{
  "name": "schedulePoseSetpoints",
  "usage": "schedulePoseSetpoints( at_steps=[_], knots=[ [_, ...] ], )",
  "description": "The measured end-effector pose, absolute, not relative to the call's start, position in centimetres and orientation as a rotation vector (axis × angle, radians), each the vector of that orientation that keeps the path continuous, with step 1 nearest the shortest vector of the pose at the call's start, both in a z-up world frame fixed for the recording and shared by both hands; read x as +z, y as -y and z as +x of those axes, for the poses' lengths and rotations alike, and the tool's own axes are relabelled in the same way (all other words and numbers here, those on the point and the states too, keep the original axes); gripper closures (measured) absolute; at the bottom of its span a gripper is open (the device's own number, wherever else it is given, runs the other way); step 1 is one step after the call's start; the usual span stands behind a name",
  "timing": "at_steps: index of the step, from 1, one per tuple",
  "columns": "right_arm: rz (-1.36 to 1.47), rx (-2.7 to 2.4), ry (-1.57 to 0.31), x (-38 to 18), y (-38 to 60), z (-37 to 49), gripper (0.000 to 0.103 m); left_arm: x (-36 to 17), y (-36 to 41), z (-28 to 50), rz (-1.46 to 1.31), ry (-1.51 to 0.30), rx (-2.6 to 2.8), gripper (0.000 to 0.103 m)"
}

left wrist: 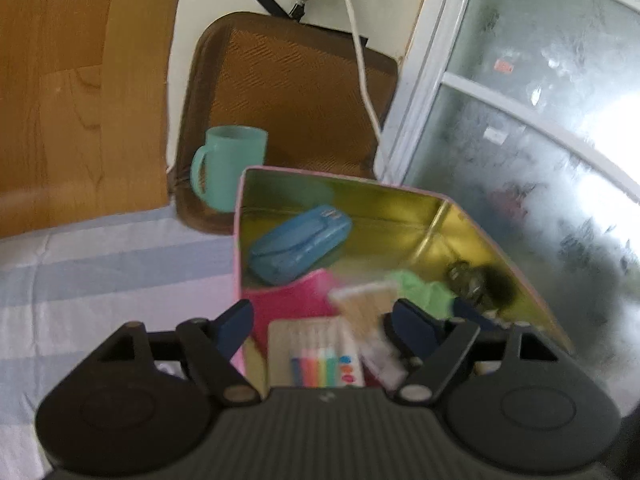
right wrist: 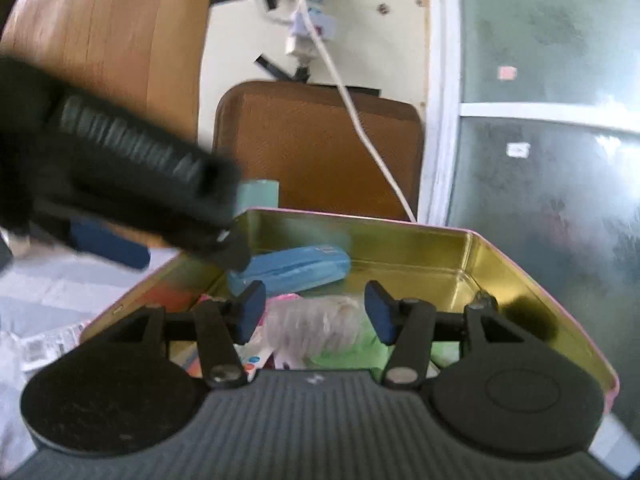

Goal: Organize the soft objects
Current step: 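Carry the cotton swab bag over the pink tin with the left tool and release, then grasp the white barcode card with the right tool and lift it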

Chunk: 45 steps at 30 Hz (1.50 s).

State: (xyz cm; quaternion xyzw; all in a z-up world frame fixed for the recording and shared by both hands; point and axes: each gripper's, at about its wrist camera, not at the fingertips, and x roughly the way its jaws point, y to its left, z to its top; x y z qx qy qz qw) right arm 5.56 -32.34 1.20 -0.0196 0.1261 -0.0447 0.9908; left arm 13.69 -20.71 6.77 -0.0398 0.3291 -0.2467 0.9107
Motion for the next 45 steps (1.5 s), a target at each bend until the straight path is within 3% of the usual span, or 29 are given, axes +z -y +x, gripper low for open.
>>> schedulePoseSetpoints(
  at_steps=[9, 19, 26, 30, 37, 40, 45],
  knots=[
    [0.020, -0.070, -0.178, 0.3, 30.9, 1.4, 0.045, 7.0, 16.4, 9.7, -0.100, -0.587, -0.483, 0.018],
    [-0.065, 0.039, -0.108, -0.2, 24.7, -2.6, 0.044, 4.3, 5.6, 6.8, -0.111, -0.577, -0.232, 0.016],
    [-0.090, 0.297, -0.330, -0.4, 19.7, -0.3, 0.040, 1.0, -1.7, 6.4, -0.142, -0.592, -0.010, 0.016],
    [-0.115, 0.296, -0.433, -0.5, 17.5, 3.0, 0.025, -0.1, -4.7, 6.5, -0.264, -0.620, -0.005, 0.016],
    [-0.062, 0.234, -0.602, -1.5, 15.8, 7.8, 0.024, -0.1, -4.8, 6.5, -0.261, -0.628, 0.003, 0.013],
    [-0.035, 0.211, -0.608, -1.8, 15.2, 8.3, 0.013, -0.2, -4.8, 6.5, -0.262, -0.628, 0.005, 0.013],
    [-0.046, 0.205, -0.622, -1.8, 14.2, 9.4, 0.014, -0.2, -4.6, 6.6, -0.257, -0.628, 0.007, 0.012]
  ],
)
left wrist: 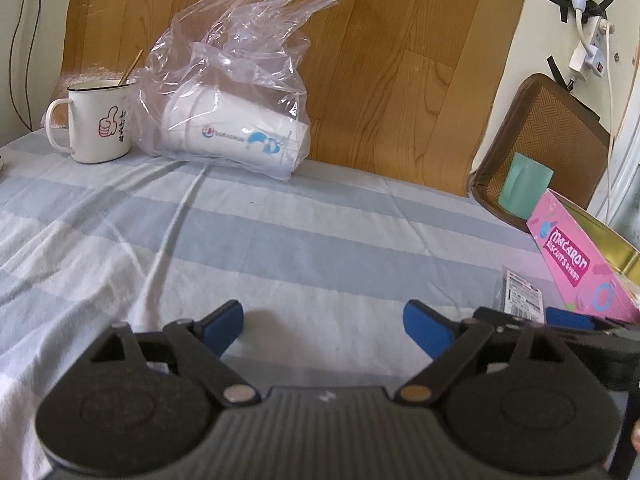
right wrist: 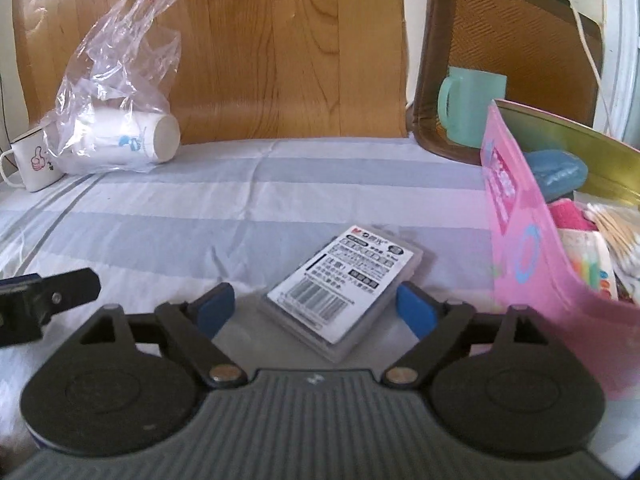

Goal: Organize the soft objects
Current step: 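Grasp the white barcode card with the right tool and lift it, then set the barcode card down on the table and open the right tool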

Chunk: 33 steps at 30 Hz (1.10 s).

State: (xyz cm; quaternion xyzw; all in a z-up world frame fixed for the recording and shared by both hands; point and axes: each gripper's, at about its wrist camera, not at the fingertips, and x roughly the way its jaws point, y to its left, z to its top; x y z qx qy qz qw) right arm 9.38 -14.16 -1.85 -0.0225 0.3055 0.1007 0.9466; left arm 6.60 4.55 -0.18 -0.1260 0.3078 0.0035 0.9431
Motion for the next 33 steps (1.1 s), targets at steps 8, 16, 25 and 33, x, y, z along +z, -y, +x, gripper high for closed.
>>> schedulePoseSetpoints(
  at_steps=[8, 16, 25, 33],
  knots=[
    [-0.063, 0.258, -0.591, -1.9, 13.9, 9.5, 0.035, -0.2, -4.6, 6.7, -0.256, -0.628, 0.008, 0.009],
    [-0.155, 0.480, -0.561, -2.1, 14.2, 5.2, 0.038, -0.3, -4.5, 6.7, -0.245, -0.632, 0.011, 0.009],
    [-0.175, 0.540, -0.533, -2.4, 16.2, -0.8, 0.037, -0.3, -4.0, 6.7, -0.215, -0.644, 0.011, 0.008],
    [-0.154, 0.516, -0.530, -2.6, 16.4, -0.7, 0.030, -0.3, -3.6, 6.7, -0.186, -0.649, 0.041, 0.008]
  ],
)
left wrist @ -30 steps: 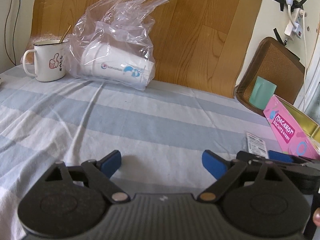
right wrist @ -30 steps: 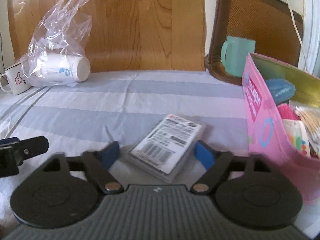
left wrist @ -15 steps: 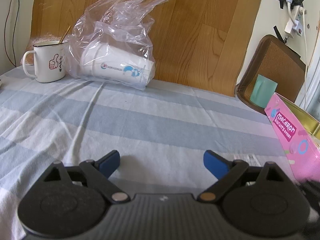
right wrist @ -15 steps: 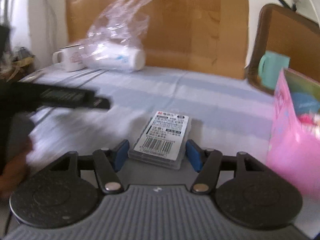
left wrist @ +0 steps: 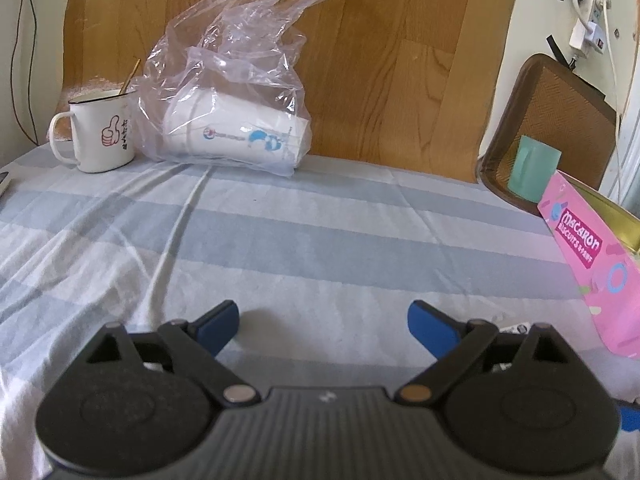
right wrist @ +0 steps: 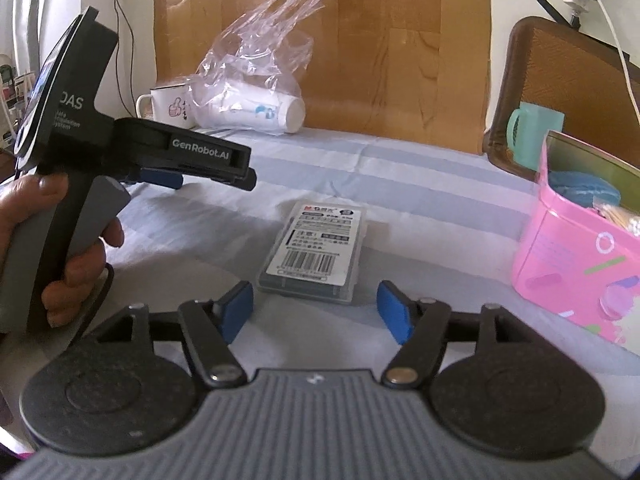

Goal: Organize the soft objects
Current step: 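Set the barcode card down on the table and open the right tool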

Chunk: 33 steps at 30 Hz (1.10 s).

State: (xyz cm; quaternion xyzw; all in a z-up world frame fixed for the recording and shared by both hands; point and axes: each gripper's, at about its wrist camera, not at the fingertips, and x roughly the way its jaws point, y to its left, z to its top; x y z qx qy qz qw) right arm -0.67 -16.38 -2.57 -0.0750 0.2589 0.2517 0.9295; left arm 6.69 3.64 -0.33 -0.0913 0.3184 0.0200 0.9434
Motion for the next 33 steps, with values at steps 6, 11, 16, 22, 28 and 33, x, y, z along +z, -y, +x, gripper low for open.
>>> schedulePoseSetpoints(
  at_steps=[6, 11, 16, 22, 28, 33],
  knots=[
    [-0.100, 0.519, -0.522, -2.5, 17.4, -0.8, 0.024, -0.4, -3.7, 6.6, -0.185, -0.648, 0.030, 0.006],
    [-0.025, 0.513, -0.545, -2.5, 18.2, -0.1, 0.024, -0.3, -3.6, 6.5, -0.186, -0.637, 0.011, 0.006],
    [0.003, 0.500, -0.543, -2.5, 18.6, 0.0, 0.024, -0.3, -3.5, 6.7, -0.184, -0.636, 0.000, 0.006],
    [0.018, 0.494, -0.543, -2.5, 18.9, 0.1, 0.024, -0.3, -3.7, 6.7, -0.197, -0.638, -0.005, 0.006],
    [0.036, 0.489, -0.548, -2.5, 18.9, 0.4, 0.024, -0.3, -3.8, 6.7, -0.207, -0.635, -0.010, 0.006],
    [0.038, 0.491, -0.549, -2.5, 18.9, 0.4, 0.024, -0.3, -3.8, 6.5, -0.209, -0.616, -0.017, 0.005]
  ],
)
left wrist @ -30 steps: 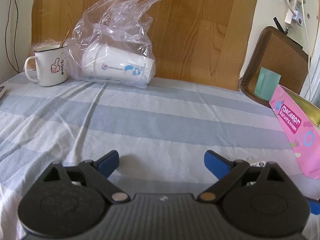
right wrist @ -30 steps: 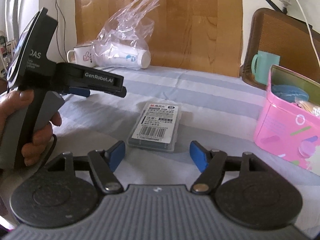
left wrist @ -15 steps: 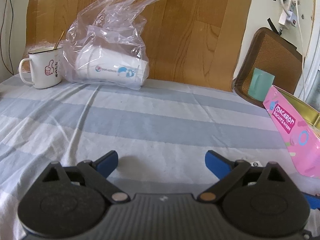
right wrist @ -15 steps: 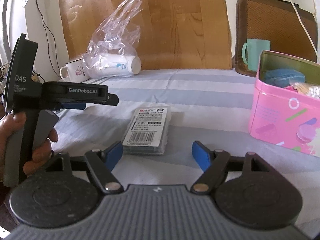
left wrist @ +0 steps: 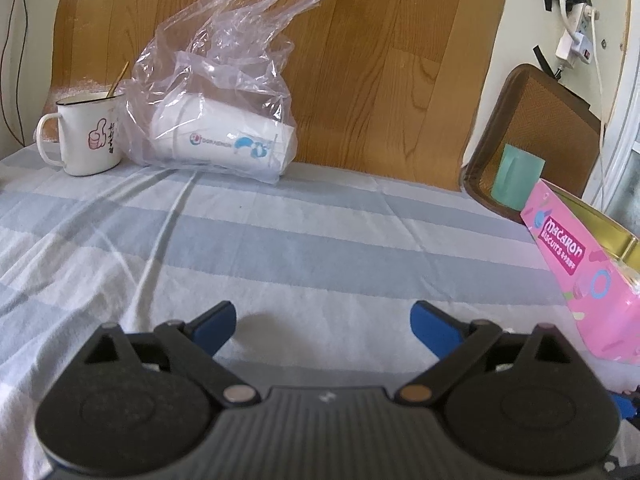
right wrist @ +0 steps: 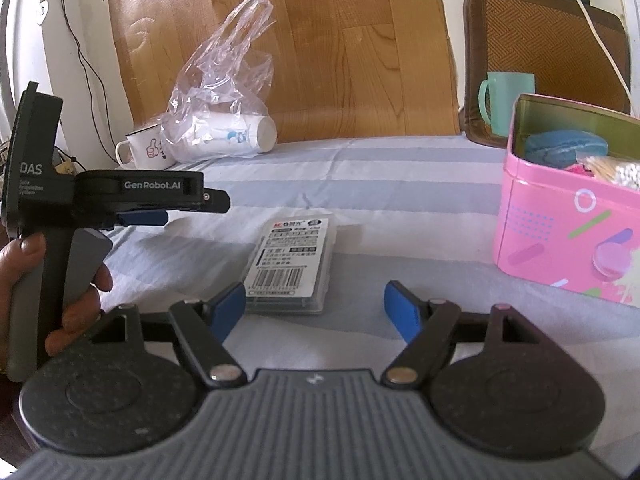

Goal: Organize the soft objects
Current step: 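Set the barcode card down on the table and open the right tool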

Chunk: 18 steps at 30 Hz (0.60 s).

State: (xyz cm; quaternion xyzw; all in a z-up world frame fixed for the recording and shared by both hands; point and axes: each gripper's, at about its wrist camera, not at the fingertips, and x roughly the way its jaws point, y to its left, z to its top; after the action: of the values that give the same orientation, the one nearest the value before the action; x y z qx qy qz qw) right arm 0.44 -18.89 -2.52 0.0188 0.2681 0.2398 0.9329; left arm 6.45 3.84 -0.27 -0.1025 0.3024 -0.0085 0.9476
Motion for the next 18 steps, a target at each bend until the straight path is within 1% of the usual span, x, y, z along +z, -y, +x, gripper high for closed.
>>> schedulePoseSetpoints(
  at_steps=[13, 18],
  knots=[
    [0.036, 0.471, -0.547, -2.52, 18.93, 0.40, 0.024, 0.07, -3.71, 5.82, -0.203, -0.574, -0.040, 0.004],
    [0.036, 0.480, -0.552, -2.54, 18.93, 0.61, 0.021, 0.08, -3.78, 5.86, -0.211, -0.578, -0.054, 0.003]
  ],
)
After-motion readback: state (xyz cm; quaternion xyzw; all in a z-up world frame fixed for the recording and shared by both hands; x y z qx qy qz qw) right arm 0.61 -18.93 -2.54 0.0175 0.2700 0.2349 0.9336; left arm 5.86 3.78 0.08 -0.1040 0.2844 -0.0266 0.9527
